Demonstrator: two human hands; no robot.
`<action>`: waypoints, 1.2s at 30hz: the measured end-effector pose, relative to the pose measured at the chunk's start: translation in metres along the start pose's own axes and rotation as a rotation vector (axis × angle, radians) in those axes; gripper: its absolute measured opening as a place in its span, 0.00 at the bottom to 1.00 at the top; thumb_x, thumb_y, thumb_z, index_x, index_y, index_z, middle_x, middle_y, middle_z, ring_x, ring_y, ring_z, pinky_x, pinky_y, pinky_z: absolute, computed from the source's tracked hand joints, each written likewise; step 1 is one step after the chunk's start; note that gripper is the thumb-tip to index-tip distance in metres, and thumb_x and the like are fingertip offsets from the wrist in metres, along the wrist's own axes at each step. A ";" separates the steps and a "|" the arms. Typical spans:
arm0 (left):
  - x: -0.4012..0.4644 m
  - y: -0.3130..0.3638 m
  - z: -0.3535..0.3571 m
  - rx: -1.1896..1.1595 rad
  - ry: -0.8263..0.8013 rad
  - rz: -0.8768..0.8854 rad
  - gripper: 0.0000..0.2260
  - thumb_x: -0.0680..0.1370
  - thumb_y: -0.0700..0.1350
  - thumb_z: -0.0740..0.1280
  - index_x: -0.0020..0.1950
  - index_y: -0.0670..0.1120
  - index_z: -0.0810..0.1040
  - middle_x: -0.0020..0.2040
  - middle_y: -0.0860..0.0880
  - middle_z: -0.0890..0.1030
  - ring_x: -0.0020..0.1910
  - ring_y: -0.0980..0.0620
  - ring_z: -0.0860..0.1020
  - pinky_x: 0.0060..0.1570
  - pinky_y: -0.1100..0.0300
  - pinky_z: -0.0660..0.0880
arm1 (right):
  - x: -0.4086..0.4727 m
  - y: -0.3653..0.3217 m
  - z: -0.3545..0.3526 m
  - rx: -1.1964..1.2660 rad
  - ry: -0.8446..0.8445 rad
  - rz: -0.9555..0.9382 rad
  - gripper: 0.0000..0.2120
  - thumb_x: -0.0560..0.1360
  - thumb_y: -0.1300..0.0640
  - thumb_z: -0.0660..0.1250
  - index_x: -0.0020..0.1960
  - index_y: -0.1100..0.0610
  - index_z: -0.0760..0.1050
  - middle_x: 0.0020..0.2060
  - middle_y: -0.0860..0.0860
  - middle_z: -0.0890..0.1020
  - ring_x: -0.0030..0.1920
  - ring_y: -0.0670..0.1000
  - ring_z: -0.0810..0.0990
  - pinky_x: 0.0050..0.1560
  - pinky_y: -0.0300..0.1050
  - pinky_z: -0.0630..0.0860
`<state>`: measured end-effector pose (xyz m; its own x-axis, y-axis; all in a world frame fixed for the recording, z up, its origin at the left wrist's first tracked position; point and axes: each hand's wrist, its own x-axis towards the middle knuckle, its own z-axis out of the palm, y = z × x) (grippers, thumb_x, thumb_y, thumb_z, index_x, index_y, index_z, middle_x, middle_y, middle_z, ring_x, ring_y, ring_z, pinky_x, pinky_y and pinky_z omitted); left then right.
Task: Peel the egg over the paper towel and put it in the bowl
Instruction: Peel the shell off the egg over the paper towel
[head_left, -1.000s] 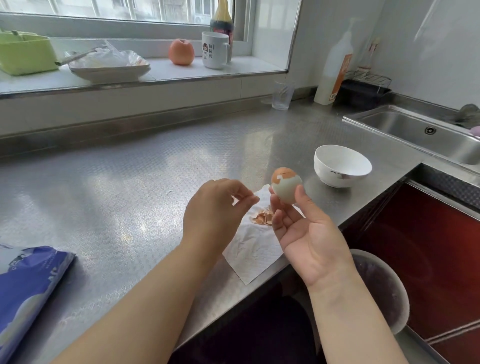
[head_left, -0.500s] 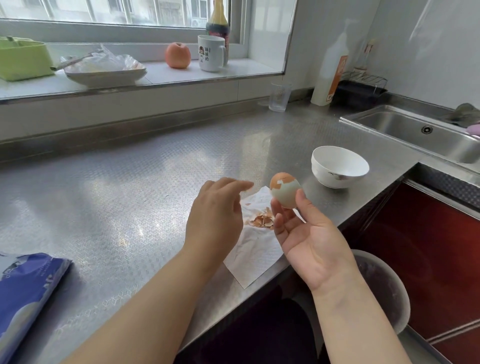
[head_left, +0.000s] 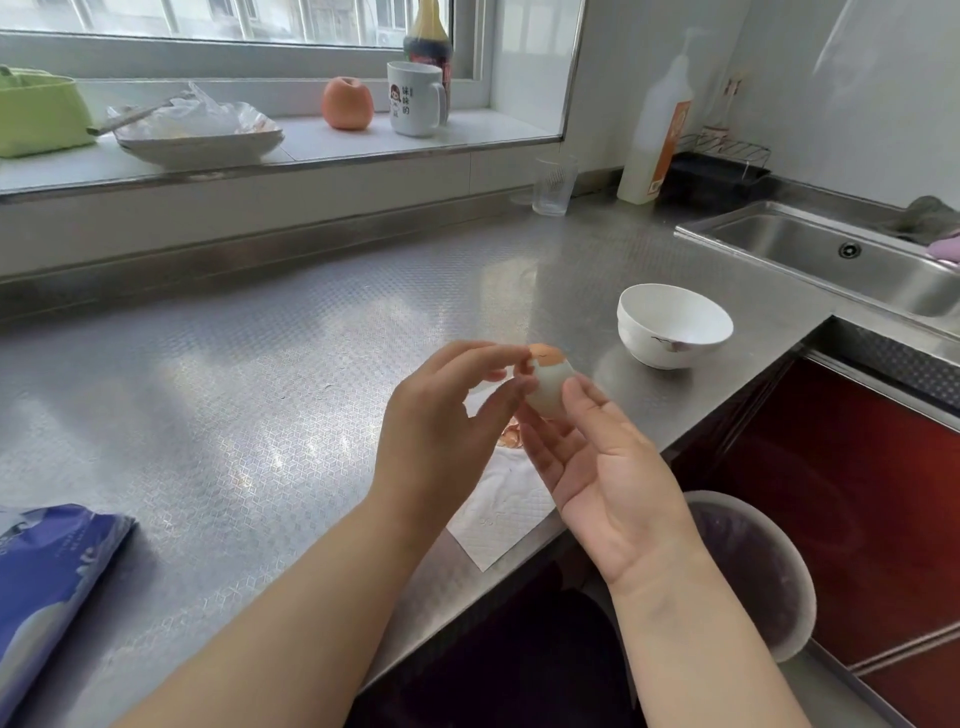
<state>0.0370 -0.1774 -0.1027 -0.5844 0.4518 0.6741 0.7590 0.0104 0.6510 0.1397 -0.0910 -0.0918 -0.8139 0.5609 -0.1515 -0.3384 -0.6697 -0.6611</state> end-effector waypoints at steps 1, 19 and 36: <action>0.000 0.000 0.000 -0.009 0.005 -0.006 0.09 0.74 0.45 0.74 0.54 0.50 0.84 0.48 0.55 0.84 0.46 0.59 0.82 0.46 0.60 0.78 | -0.001 0.000 0.001 -0.016 0.004 -0.010 0.13 0.76 0.60 0.66 0.60 0.59 0.76 0.50 0.57 0.85 0.48 0.54 0.85 0.41 0.40 0.81; 0.000 0.001 -0.001 0.026 0.129 0.042 0.04 0.76 0.38 0.71 0.49 0.44 0.85 0.44 0.52 0.84 0.44 0.56 0.82 0.47 0.59 0.79 | -0.009 0.005 0.007 -0.158 -0.005 -0.071 0.19 0.71 0.55 0.69 0.60 0.59 0.76 0.47 0.54 0.86 0.49 0.55 0.84 0.43 0.40 0.81; 0.004 -0.006 -0.006 -0.003 0.006 -0.308 0.01 0.75 0.43 0.72 0.45 0.50 0.83 0.41 0.57 0.84 0.44 0.60 0.81 0.49 0.62 0.77 | -0.006 -0.002 0.004 -0.077 0.043 -0.044 0.22 0.71 0.54 0.69 0.61 0.64 0.76 0.47 0.56 0.85 0.45 0.52 0.85 0.35 0.37 0.79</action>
<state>0.0286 -0.1812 -0.1018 -0.7883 0.4225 0.4472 0.5452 0.1428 0.8261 0.1430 -0.0948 -0.0871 -0.7777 0.6101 -0.1515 -0.3347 -0.6058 -0.7218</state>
